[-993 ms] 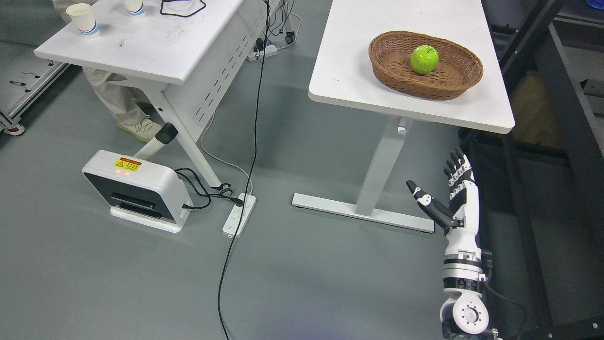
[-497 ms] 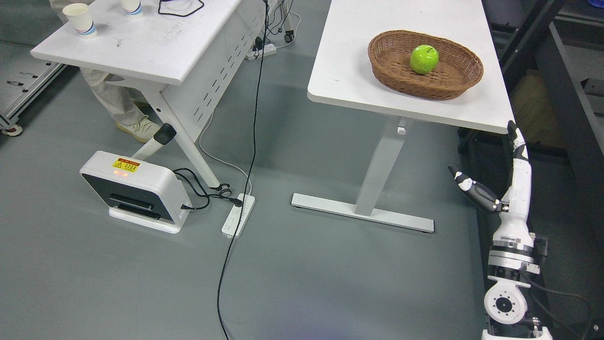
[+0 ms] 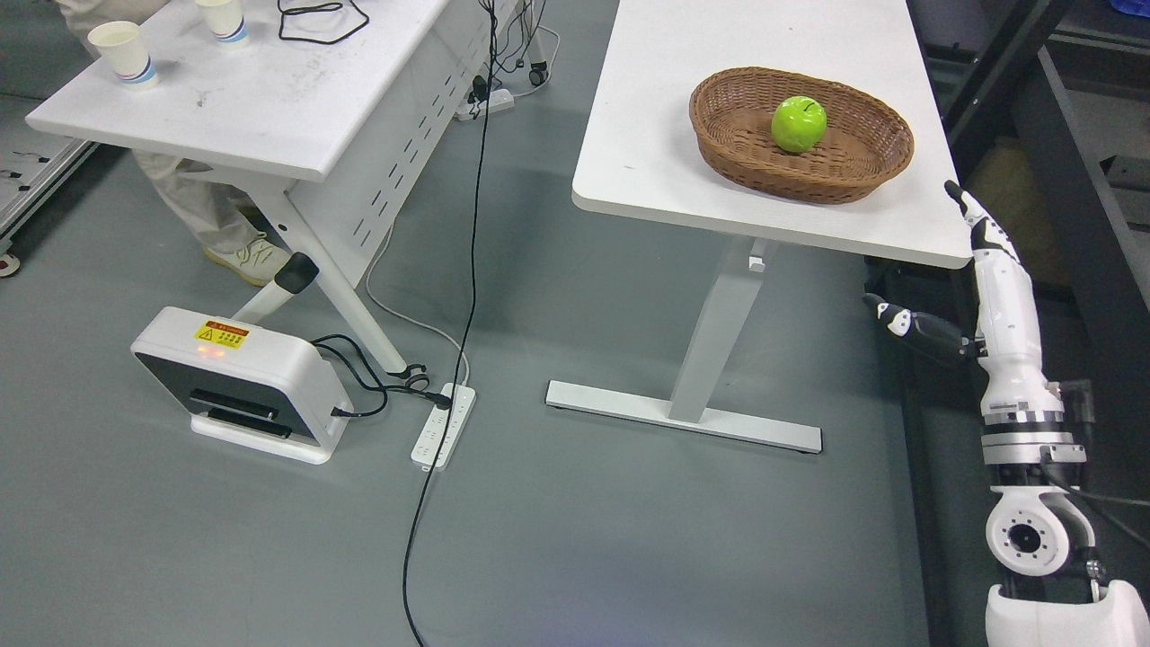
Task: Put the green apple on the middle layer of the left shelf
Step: 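Raise the right hand and reach over the wicker basket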
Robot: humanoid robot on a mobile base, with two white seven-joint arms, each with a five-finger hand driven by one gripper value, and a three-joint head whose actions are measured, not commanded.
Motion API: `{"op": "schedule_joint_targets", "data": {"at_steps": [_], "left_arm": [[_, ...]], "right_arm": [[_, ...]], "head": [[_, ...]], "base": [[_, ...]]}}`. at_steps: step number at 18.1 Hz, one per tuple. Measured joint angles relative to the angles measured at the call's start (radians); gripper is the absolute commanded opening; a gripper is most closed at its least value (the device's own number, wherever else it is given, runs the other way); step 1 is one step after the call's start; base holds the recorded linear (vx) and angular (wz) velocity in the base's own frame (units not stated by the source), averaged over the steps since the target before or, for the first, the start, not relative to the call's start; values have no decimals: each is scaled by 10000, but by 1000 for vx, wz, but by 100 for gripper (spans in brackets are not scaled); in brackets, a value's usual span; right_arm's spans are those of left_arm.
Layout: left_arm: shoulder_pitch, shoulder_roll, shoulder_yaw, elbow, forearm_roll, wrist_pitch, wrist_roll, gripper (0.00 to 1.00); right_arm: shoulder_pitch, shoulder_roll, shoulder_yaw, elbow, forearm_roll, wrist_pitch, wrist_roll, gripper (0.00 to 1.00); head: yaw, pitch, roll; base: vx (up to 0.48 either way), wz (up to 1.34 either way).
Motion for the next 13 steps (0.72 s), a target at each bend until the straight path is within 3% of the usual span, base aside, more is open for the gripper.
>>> {"op": "schedule_joint_targets", "data": {"at_steps": [13], "left_arm": [[0, 0, 0, 0, 0, 0, 0, 100]], "right_arm": [[-1206, -388, 1553, 98, 2209, 586, 114, 100]], "head": [[0, 0, 0]], "base": [[202, -76]]}}
